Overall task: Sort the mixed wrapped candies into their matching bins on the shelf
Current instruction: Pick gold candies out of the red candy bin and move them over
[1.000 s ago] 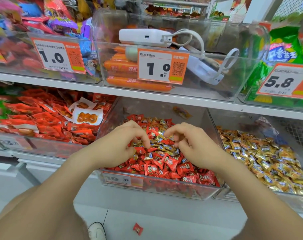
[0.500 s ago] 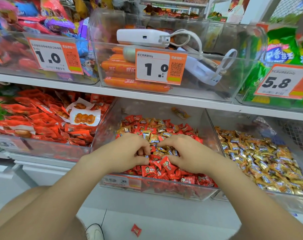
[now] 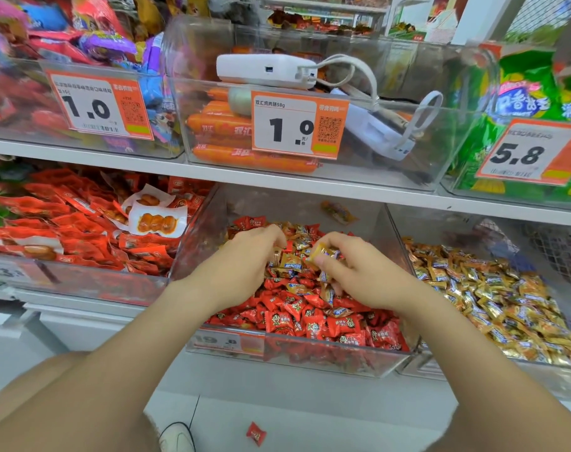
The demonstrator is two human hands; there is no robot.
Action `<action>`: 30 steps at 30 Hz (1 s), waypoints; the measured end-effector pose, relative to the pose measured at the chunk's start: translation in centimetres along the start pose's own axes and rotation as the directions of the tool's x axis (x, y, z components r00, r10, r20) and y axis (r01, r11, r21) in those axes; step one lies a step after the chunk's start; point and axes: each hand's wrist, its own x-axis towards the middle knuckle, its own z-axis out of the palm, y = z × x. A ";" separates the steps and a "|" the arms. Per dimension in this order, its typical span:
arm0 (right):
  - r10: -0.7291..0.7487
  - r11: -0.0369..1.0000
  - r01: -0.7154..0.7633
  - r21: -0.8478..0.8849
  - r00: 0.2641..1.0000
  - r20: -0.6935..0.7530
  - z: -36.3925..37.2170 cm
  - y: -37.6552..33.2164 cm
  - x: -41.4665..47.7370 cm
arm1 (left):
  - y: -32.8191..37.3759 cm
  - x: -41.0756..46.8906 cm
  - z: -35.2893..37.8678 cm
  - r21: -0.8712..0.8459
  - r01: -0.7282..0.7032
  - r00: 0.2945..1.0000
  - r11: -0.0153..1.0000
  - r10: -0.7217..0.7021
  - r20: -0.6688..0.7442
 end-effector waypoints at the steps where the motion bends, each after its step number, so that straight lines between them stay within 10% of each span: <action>1: 0.032 0.997 -0.033 0.068 0.999 0.015 -0.1 0.0 0.0 | 0.0 0.3 0.3 0.010 -0.051 0.998 0.999 0.051 0.029; 7: 0.150 0.953 -0.164 0.254 0.986 0.072 -0.6 0.3 -0.1 | 0.3 1.2 1.6 0.061 -0.049 0.980 0.997 0.036 0.198; 14: 0.077 0.979 -0.077 -0.189 0.997 -0.010 0.2 1.0 -0.2 | 1.9 0.7 0.5 -0.055 -0.066 0.993 0.996 0.071 0.095; 21: 0.137 0.983 -0.160 -0.089 0.965 -0.223 -0.7 -0.7 -0.4 | 3.1 0.7 0.8 0.150 -0.081 0.996 0.985 0.087 -0.034; 30: 0.029 0.986 -0.056 -0.157 0.985 -0.168 -1.6 -0.4 -0.9 | 2.0 1.7 2.4 -0.066 -0.198 0.956 0.978 0.207 0.207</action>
